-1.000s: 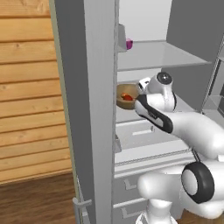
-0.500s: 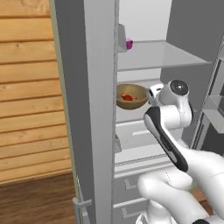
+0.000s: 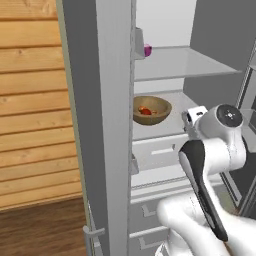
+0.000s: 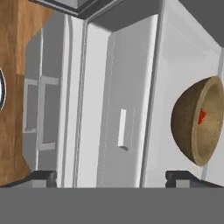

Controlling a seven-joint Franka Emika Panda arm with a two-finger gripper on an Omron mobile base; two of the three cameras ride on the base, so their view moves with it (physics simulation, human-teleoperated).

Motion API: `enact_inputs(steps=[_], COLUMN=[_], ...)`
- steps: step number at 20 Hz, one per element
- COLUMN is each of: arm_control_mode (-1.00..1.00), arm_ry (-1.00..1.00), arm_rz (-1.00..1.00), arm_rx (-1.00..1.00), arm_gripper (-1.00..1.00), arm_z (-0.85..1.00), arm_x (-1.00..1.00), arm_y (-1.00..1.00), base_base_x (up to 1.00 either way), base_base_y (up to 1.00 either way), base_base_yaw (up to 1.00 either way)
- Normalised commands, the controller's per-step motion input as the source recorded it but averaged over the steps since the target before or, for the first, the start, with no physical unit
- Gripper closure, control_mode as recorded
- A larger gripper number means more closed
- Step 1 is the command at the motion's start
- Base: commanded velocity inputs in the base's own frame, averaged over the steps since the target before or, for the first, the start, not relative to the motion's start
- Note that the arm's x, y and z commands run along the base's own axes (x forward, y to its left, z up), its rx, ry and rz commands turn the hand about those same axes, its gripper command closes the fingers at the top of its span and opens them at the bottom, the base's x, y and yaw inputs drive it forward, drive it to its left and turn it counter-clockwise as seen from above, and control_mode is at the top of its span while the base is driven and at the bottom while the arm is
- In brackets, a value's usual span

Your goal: Pick the chicken drumstick and bell pepper from their plates and place them in the bowl. Then put the bowl in the fridge.

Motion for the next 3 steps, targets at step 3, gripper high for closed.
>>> enact_inputs(steps=[3], arm_control_mode=[-1.0], arm_ry=[-0.13], arm_rz=[-0.02], arm_rx=[0.01], arm_gripper=[-1.0], arm_z=[-0.11], arm_x=[-1.0], arm_y=[0.0], base_base_x=[0.0], base_base_y=[0.0], base_base_yaw=[0.0])
